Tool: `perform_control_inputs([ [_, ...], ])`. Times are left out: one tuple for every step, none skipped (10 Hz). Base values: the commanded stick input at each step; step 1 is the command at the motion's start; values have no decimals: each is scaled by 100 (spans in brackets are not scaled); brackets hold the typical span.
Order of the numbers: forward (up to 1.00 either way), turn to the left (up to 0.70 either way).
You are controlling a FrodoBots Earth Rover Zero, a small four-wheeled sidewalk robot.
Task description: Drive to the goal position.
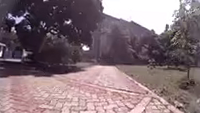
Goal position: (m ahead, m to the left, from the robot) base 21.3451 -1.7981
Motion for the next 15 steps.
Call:
perform_control_inputs([
  [70, 0],
  [70, 0],
  [70, 0],
  [70, 0],
  [70, 0],
  [70, 0],
  [70, -13],
  [70, -27],
  [70, -35],
  [70, -35],
  [70, -35],
  [70, -35],
  [70, -34],
  [70, -33],
  [70, 0],
])
